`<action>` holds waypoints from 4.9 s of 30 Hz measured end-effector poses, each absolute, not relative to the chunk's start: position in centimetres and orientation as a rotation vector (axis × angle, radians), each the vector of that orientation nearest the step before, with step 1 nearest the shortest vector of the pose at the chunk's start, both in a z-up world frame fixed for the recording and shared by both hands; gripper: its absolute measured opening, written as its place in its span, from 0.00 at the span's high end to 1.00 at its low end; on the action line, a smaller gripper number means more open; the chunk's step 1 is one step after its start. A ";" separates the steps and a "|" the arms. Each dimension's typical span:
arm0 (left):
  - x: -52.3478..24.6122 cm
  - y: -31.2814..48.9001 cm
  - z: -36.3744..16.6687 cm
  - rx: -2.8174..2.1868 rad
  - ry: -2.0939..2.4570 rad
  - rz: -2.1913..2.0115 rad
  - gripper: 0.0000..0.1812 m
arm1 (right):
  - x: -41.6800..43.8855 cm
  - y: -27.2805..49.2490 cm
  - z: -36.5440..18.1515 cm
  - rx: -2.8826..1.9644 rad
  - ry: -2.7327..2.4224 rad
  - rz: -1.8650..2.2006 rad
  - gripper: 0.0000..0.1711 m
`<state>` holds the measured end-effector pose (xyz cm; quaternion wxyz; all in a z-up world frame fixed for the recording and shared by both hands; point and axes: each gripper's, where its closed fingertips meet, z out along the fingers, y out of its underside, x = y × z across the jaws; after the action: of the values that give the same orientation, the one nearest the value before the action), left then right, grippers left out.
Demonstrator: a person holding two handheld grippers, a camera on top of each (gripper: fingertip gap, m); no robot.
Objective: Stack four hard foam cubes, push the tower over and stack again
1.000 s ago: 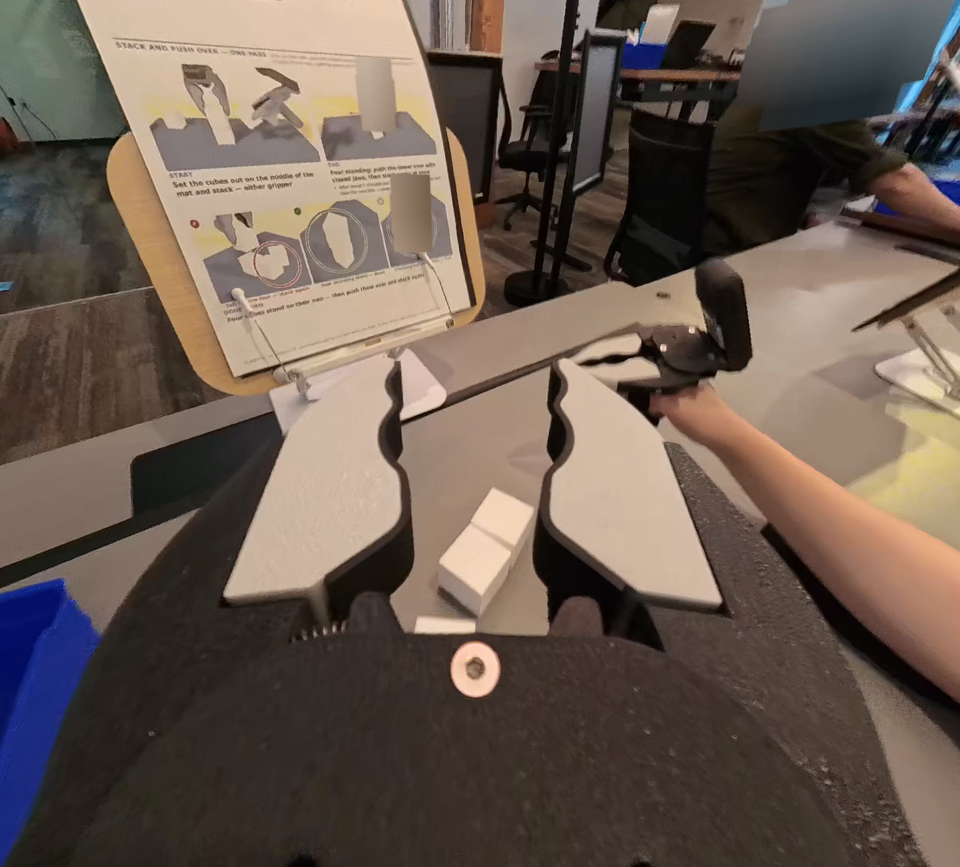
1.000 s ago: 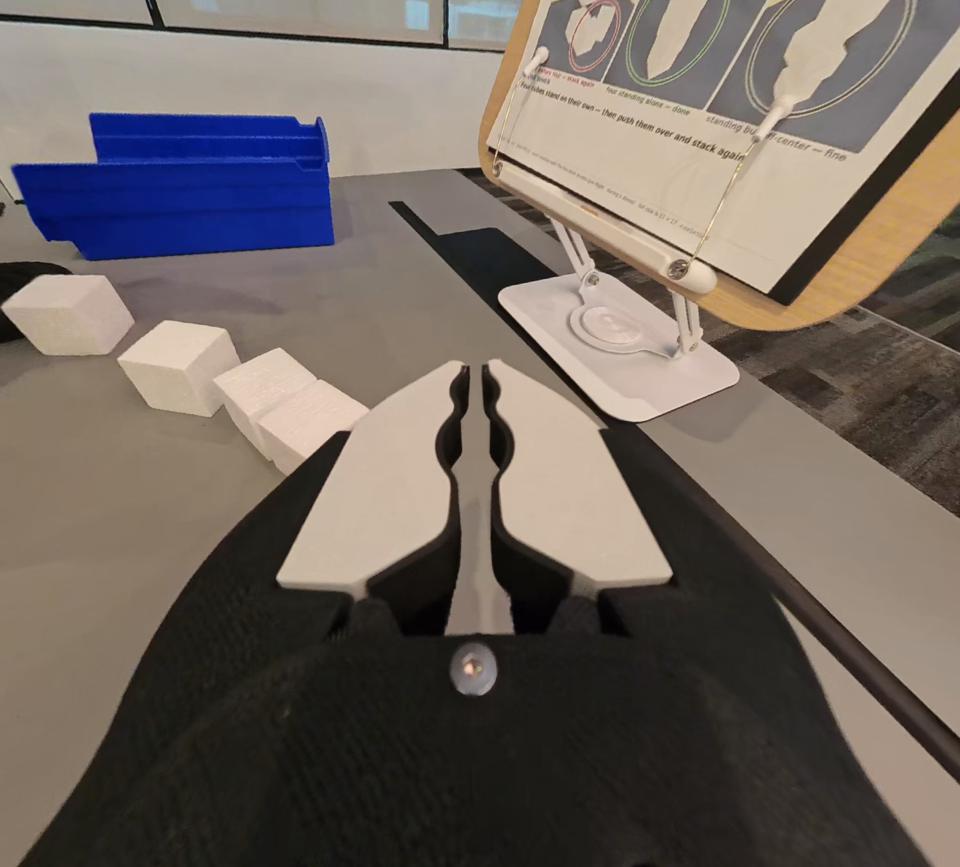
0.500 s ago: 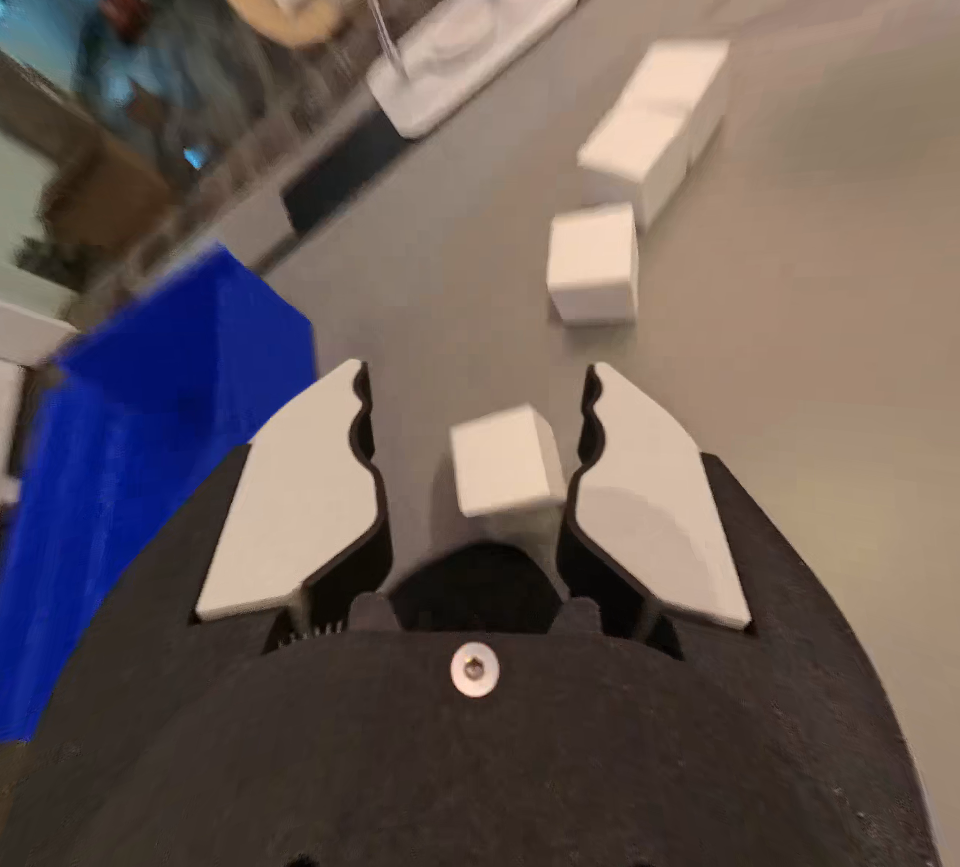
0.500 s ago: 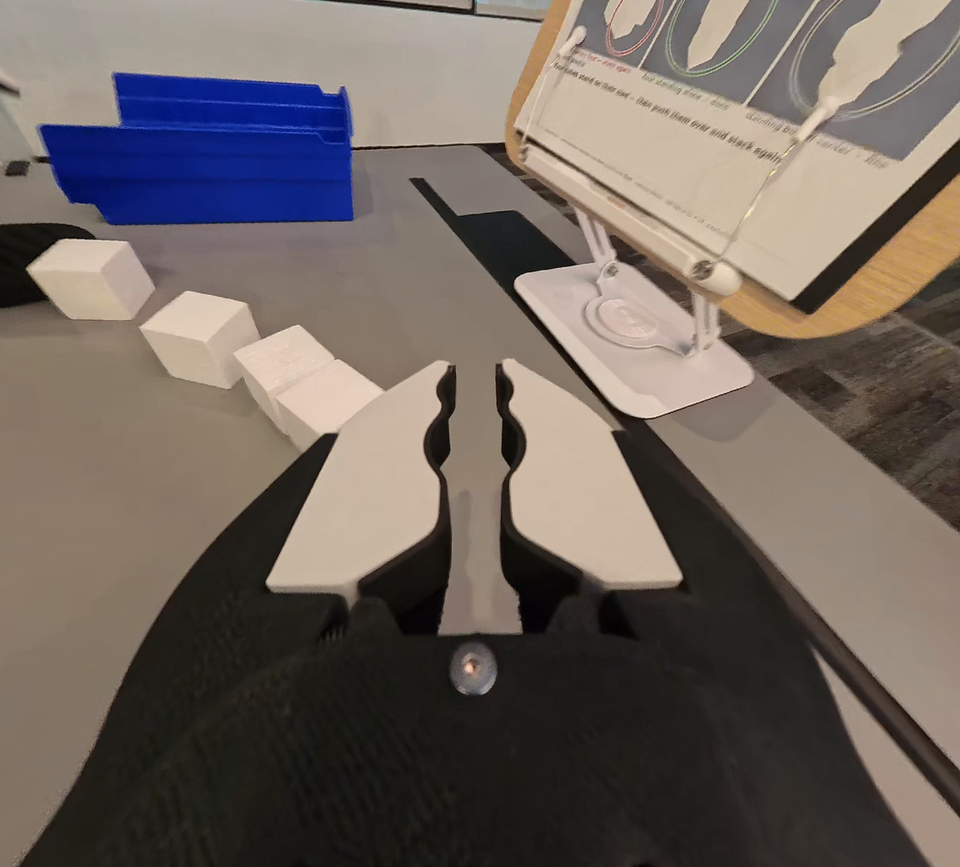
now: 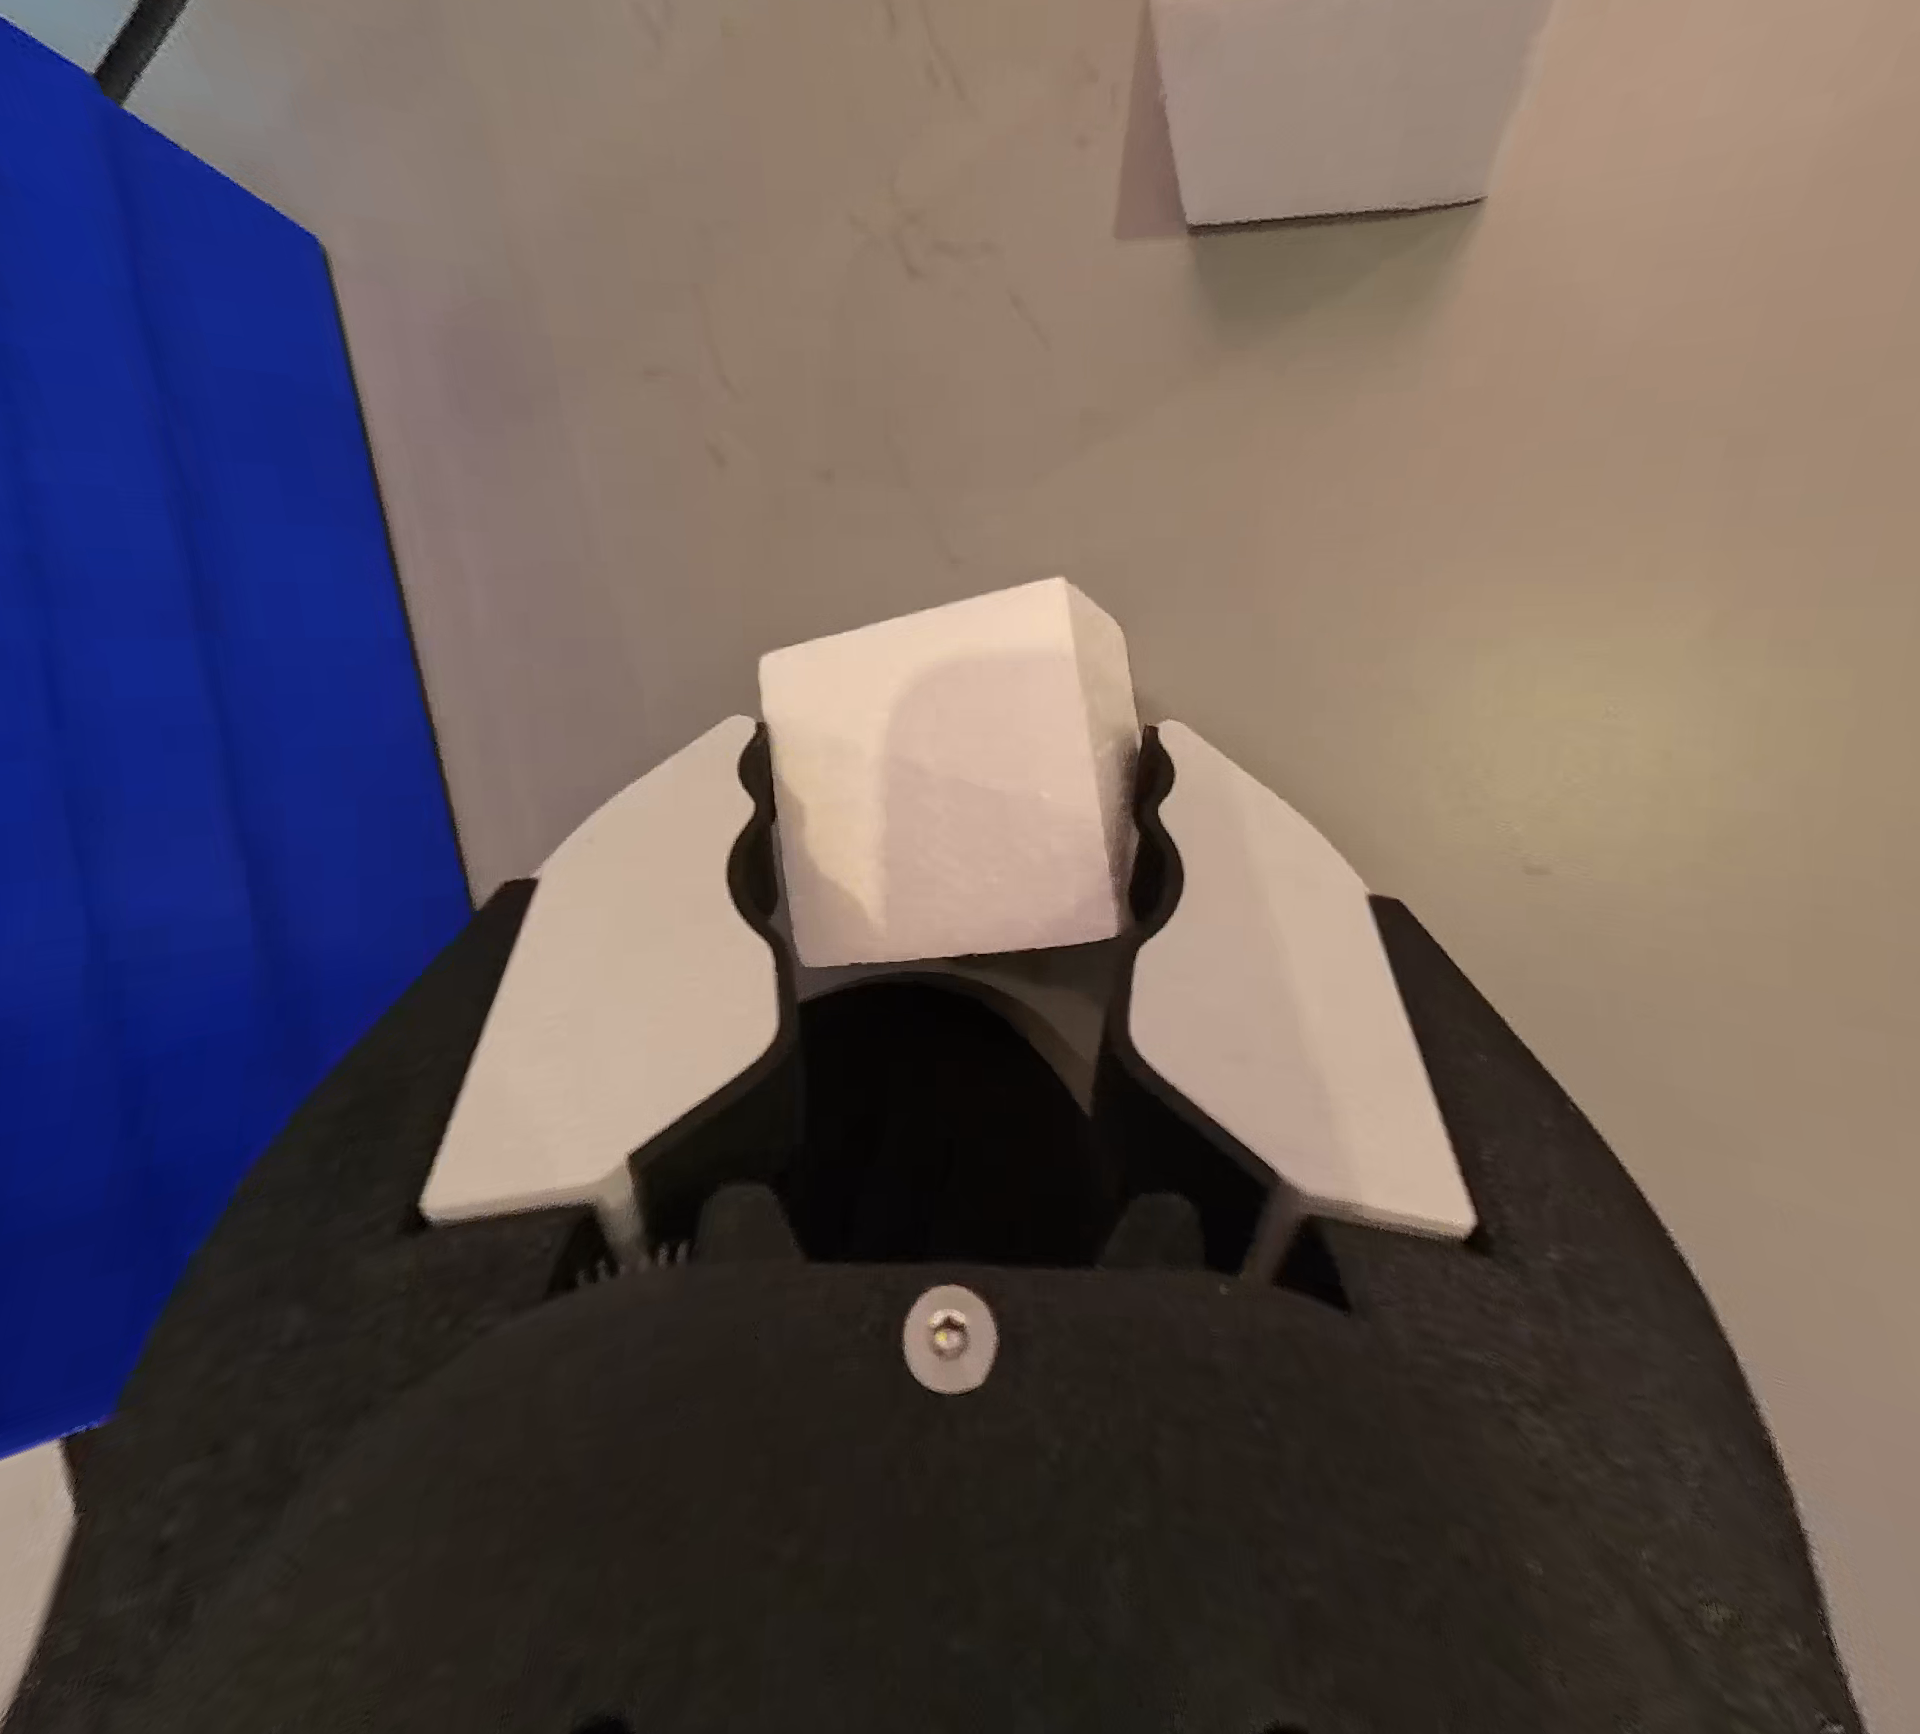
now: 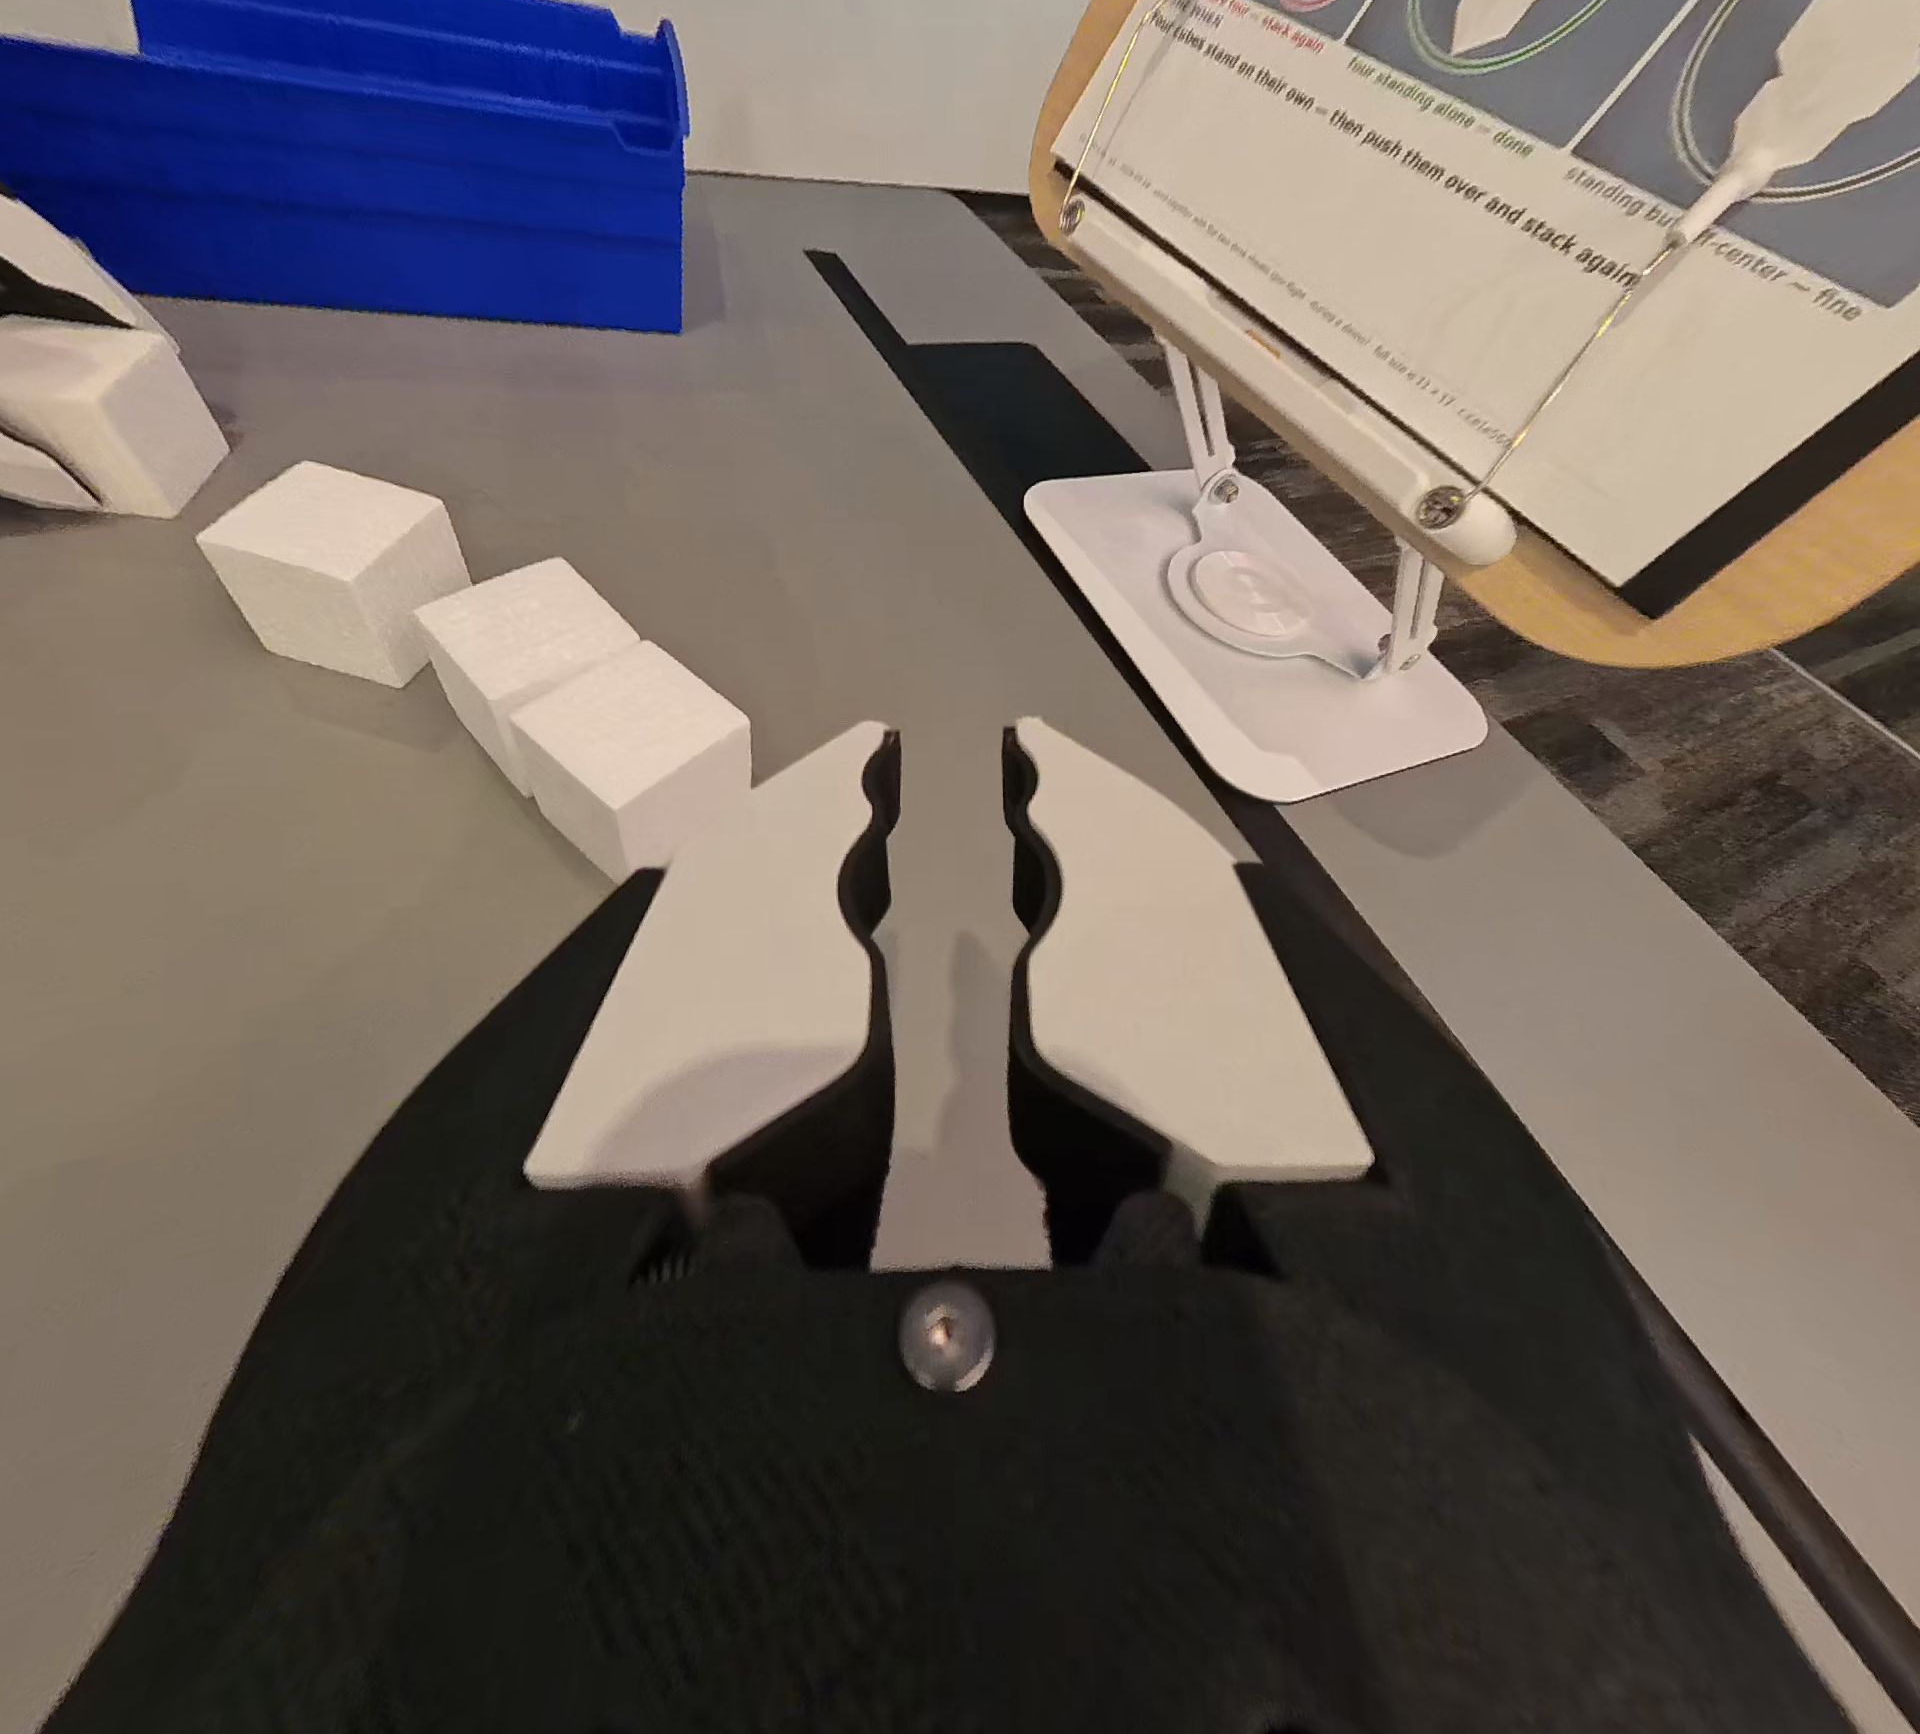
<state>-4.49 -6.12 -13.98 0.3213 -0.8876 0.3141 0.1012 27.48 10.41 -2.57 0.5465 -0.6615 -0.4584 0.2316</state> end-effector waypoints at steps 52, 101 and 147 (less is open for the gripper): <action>9.5 2.3 -5.3 -1.799 1.194 -0.244 0.51 | 19.2 6.0 -10.0 -1.620 -1.398 0.799 0.56; 5.6 -0.8 -11.6 -2.164 0.732 -0.293 0.65 | 13.5 4.7 -1.2 -1.592 -1.331 0.817 0.65; 13.5 4.0 2.2 -1.861 1.320 -0.390 0.65 | 25.2 6.9 0.9 -1.562 -1.177 0.933 0.55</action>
<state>13.47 3.97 2.23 0.4016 -0.7363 0.5223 -0.1542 25.17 6.91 0.87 0.4682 -0.6370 -0.4800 0.3803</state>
